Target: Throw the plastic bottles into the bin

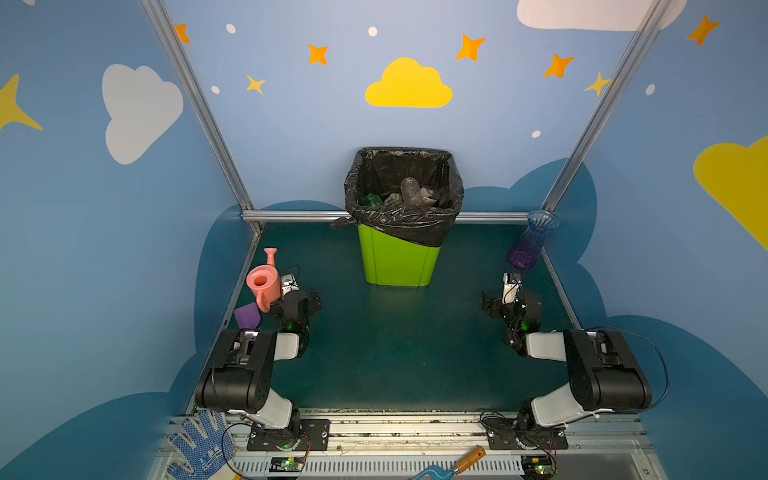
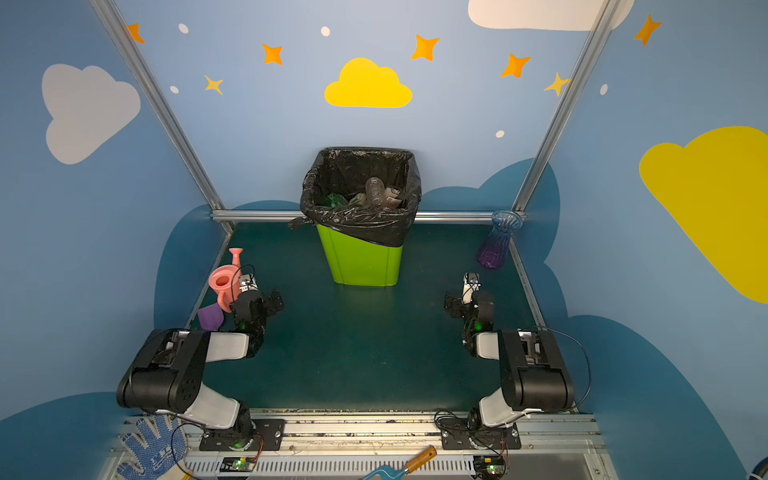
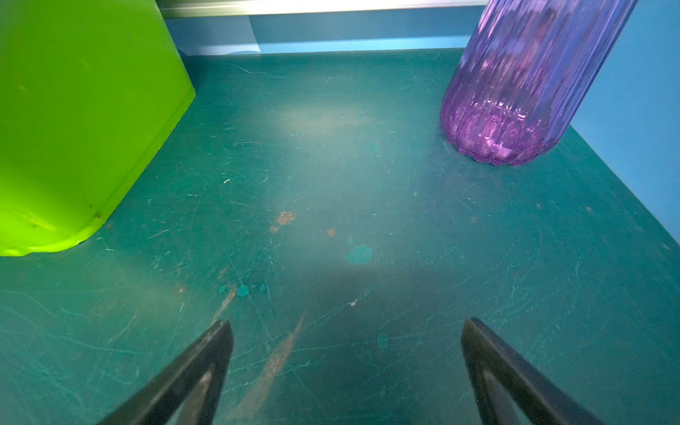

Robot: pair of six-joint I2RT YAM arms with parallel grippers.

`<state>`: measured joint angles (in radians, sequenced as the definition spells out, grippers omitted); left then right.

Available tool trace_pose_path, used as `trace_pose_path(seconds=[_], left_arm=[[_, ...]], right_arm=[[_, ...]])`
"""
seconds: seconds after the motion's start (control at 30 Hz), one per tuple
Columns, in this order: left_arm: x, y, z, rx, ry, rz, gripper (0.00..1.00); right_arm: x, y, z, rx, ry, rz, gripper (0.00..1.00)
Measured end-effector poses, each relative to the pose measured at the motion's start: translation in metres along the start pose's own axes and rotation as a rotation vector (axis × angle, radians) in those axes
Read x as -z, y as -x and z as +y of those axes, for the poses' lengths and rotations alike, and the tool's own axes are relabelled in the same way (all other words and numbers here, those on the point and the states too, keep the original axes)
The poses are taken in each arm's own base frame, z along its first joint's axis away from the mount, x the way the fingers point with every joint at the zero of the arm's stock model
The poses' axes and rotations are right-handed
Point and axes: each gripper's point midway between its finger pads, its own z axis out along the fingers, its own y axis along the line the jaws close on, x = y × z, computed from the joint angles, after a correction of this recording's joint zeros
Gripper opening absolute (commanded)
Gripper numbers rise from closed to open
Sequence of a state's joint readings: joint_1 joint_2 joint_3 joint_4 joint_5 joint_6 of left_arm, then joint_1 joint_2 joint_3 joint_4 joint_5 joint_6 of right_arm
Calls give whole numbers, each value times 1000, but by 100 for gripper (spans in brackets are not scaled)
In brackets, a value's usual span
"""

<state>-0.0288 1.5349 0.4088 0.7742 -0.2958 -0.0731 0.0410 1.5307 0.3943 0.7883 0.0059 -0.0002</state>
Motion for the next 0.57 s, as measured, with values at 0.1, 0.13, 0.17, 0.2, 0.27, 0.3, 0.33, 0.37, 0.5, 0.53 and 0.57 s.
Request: trace_pose_path(seconds=[0.1,0.13,0.17,0.2,0.27,0.3,0.33,0.37,0.5,0.53,0.57], left_arm=[[0,2,-2,4,-16,1,100],[0,1,-2,4,-19,5,100],[0,-1,-3,2,-22,10,100],[0,-1,-3,1,-24,14,100],[0,-2,-4,0,-28,18,100],[0,-3,-4,-1,-30,21,100],[0,-3,-4,-1,-32,22,100],[0,-4,-4,-1,-32,23,100],[0,-4,-5,-1,-35,24,100],[0,-4,-5,-1,-35,24,100],[0,-4,-5,-1,-35,24,100]], right_arm=[[0,0,0,0,0,0,98],[0,0,0,0,0,0,98],[0,0,0,0,0,0,98],[0,0,0,0,0,0,98],[0,0,0,0,0,0,98],[0,0,0,0,0,0,98],[0,0,0,0,0,0,98],[0,0,0,0,0,0,98],[0,0,0,0,1,0,98],[0,0,0,0,1,0,98],[0,0,1,1,1,0,98]])
